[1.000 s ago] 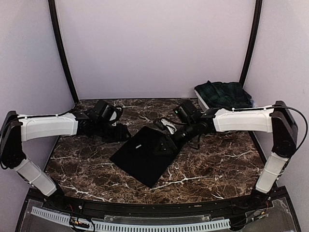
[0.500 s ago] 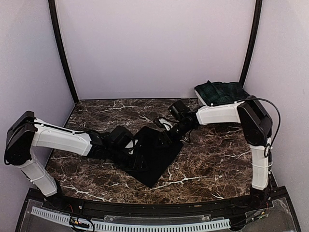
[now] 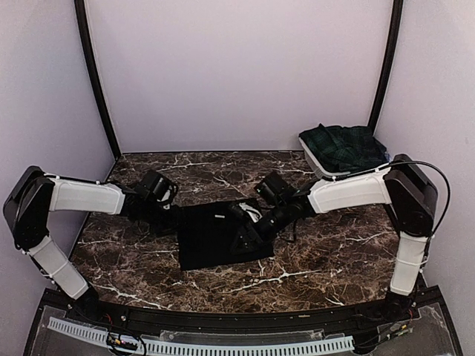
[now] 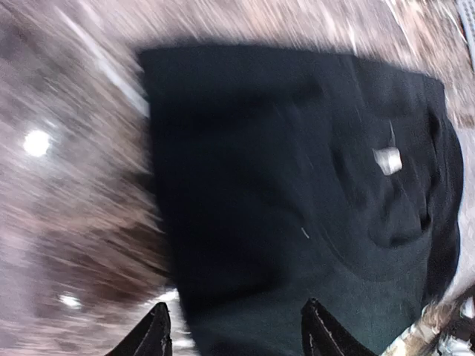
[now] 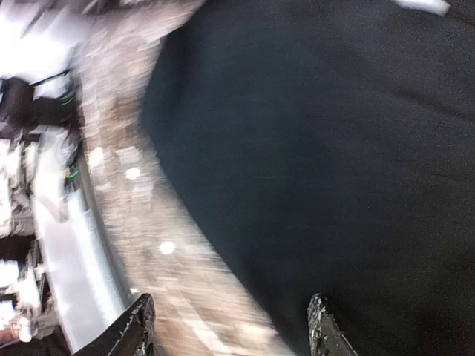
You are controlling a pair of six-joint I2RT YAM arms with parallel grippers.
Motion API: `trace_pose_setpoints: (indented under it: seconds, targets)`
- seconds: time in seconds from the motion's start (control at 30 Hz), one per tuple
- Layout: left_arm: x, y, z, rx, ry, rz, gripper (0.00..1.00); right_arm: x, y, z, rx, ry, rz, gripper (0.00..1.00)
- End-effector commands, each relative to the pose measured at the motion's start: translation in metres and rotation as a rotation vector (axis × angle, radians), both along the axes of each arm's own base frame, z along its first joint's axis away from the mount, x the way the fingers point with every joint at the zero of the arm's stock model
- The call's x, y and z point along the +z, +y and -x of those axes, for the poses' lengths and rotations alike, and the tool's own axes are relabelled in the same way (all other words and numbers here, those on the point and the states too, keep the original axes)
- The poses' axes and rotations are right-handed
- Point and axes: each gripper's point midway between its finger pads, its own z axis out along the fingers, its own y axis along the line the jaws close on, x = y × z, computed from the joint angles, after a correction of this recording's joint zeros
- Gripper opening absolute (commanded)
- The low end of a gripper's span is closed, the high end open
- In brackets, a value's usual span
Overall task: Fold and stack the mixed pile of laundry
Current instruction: Rotate the square-folded T-shirt at the center of the board, then move the square folded T-shirt to the corner of the board.
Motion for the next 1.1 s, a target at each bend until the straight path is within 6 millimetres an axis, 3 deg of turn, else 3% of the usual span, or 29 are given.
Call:
trace_pose_setpoints:
  seconds: [0.0, 0.1, 0.13, 0.17, 0.33, 0.4, 0.43, 0.57, 0.7, 0.77, 0.8, 0.93, 1.07]
  targets:
    - [0.055, 0.019, -0.022, -0.024, -0.15, -0.104, 0.59, 0.069, 0.031, 0.013, 0.004, -0.029, -0.171, 0.69]
    - [0.093, -0.008, -0.015, -0.107, -0.249, -0.073, 0.59, 0.096, 0.013, -0.01, -0.059, -0.116, -0.172, 0.71]
    - [0.092, -0.021, -0.001, -0.163, -0.249, -0.101, 0.6, 0.102, 0.004, -0.018, -0.087, -0.138, -0.169, 0.71]
    - [0.094, -0.029, 0.001, -0.18, -0.257, -0.124, 0.61, 0.108, -0.006, -0.026, -0.116, -0.157, -0.168, 0.71]
    - [0.057, -0.085, 0.053, -0.278, -0.14, -0.195, 0.65, 0.125, -0.067, -0.062, -0.273, -0.236, -0.125, 0.74]
    - [0.052, -0.109, 0.059, -0.277, -0.131, -0.209, 0.73, 0.128, -0.086, -0.071, -0.321, -0.252, -0.119, 0.76]
    - [0.048, -0.115, 0.062, -0.278, -0.118, -0.211, 0.85, 0.129, -0.093, -0.073, -0.336, -0.257, -0.114, 0.76]
    - [0.022, -0.139, 0.069, -0.234, -0.051, -0.254, 0.92, 0.128, -0.111, -0.078, -0.371, -0.265, -0.097, 0.77]
    - [-0.01, -0.117, 0.061, -0.157, -0.013, -0.361, 0.99, 0.128, -0.117, -0.076, -0.381, -0.265, -0.104, 0.78]
    - [-0.02, -0.094, 0.047, -0.087, 0.021, -0.358, 0.99, 0.126, -0.118, -0.075, -0.382, -0.265, -0.105, 0.78]
    - [-0.032, -0.08, 0.051, -0.078, 0.053, -0.372, 0.99, 0.126, -0.119, -0.074, -0.381, -0.264, -0.106, 0.78]
    - [-0.044, -0.035, 0.032, -0.011, 0.074, -0.383, 0.99, 0.126, -0.122, -0.074, -0.381, -0.27, -0.108, 0.78]
    - [-0.043, 0.006, 0.002, -0.001, 0.055, -0.441, 0.99, 0.126, -0.122, -0.073, -0.376, -0.268, -0.116, 0.78]
